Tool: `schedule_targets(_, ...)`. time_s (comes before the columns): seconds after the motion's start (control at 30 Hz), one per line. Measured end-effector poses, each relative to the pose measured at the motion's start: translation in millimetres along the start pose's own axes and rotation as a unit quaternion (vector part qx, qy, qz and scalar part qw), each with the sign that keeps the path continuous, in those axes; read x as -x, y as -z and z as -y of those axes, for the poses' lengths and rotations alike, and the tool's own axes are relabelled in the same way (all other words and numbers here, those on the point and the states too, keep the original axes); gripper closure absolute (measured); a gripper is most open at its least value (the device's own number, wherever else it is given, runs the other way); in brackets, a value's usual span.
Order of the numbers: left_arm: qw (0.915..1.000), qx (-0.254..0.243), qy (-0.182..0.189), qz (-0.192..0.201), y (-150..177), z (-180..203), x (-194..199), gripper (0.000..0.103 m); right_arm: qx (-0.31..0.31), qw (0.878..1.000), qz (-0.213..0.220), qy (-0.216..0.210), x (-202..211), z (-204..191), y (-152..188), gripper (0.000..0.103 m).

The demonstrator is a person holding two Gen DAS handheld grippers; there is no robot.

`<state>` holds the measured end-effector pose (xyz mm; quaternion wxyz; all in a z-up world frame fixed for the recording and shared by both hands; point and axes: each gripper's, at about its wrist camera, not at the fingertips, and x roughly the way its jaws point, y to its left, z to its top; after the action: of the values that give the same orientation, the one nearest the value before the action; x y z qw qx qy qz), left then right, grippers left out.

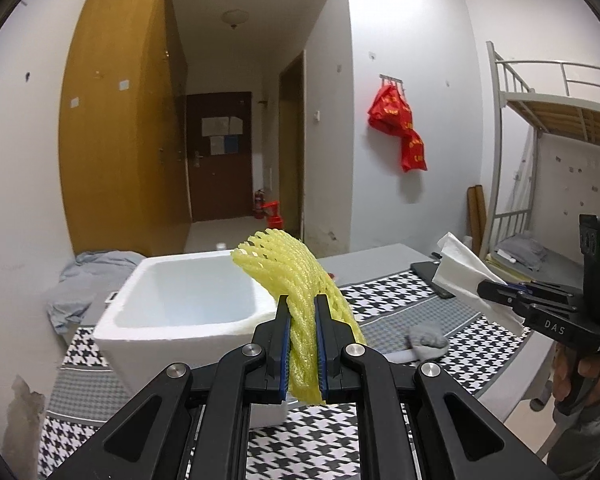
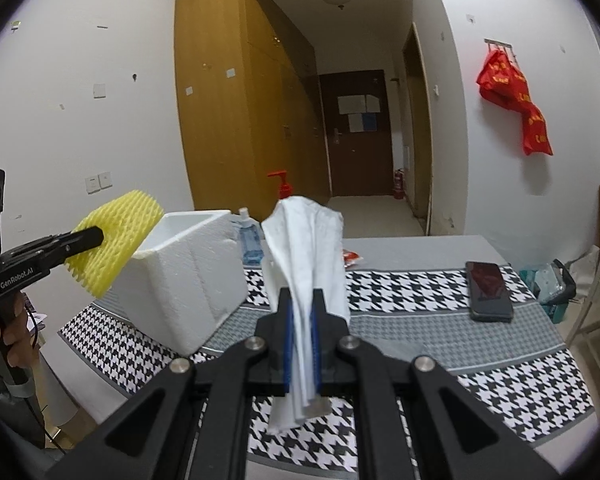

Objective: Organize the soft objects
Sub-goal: 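Carry the white cloth with the right tool over the foam box while the left tool holds the yellow net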

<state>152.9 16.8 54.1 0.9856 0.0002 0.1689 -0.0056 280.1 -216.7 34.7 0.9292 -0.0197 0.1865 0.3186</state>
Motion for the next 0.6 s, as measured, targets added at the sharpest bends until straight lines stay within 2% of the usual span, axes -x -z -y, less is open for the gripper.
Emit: schedule_targets(0.6, 0.9967, 0.034, -0.073, 0.016, 9.4, -46.0, 28.7, 0.092, 0.039, 0.997, 0.0, -0.067, -36.7, -44.9, -27.0, 0.093)
